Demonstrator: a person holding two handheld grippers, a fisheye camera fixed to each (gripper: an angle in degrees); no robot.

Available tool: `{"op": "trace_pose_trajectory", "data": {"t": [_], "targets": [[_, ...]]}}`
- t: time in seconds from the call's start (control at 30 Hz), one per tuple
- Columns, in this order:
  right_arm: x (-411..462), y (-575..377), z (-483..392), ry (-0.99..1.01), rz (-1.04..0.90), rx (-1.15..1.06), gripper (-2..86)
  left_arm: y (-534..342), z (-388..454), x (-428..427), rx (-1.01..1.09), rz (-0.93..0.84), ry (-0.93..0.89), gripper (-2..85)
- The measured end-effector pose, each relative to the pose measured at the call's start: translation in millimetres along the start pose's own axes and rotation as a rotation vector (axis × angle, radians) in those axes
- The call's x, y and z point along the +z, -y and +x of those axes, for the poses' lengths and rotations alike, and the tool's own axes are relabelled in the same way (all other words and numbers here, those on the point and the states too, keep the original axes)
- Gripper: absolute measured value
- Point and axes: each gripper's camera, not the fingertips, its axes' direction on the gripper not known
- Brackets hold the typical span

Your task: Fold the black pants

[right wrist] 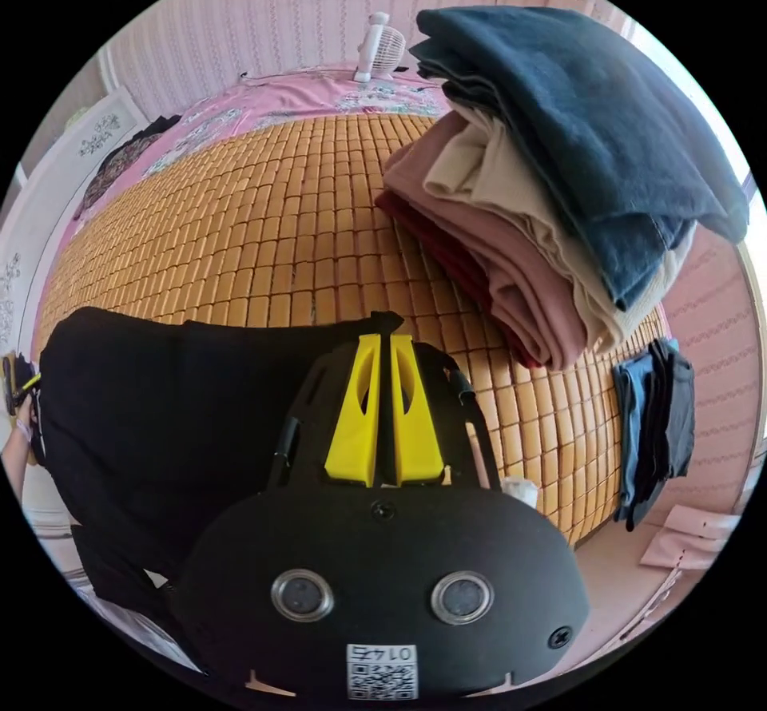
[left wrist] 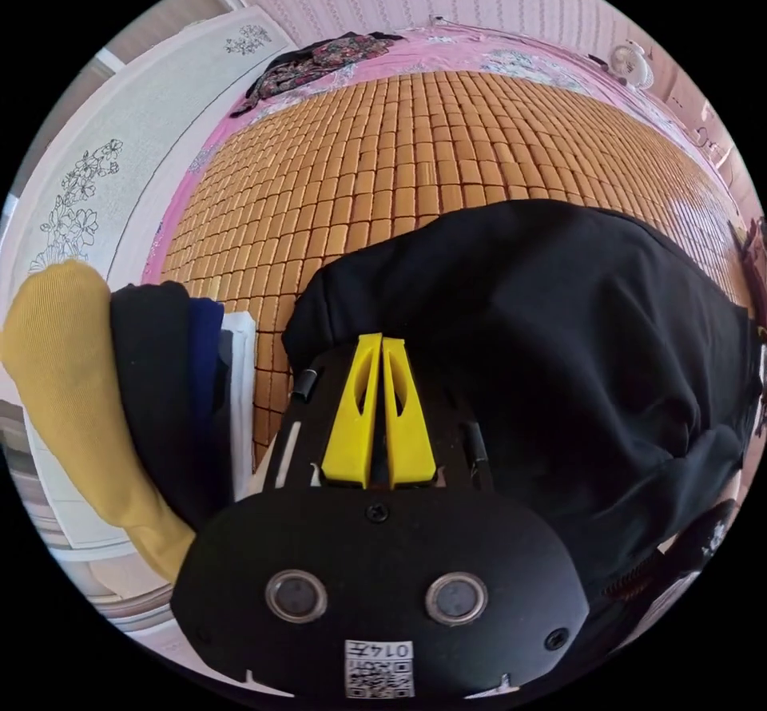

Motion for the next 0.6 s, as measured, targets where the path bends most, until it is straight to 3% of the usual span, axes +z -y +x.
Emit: {"op": "trace_pose_trajectory", "data": {"t": [0.07, 0.23, 0.37, 0.6], "targets": [[-8, 20, 5, -0.015, 0.049, 0.009, 0.7, 6, 2, 0, -0.034, -0.015, 0.137, -1.0], [-17, 72, 18, 0.026, 0.092, 0.019, 0.7, 18, -9, 10, -0.096, -0.051, 0.042, -1.0], [-8, 105, 15, 0.030, 0.082, -0.018, 1.6, 25, -3, 14, -0.024, -0.049, 0.099, -1.0], [12, 118, 29, 0.019, 0.054, 0.039, 6.1, 46, -18, 28, -0.187, -0.028, 0.113, -1.0]]}}
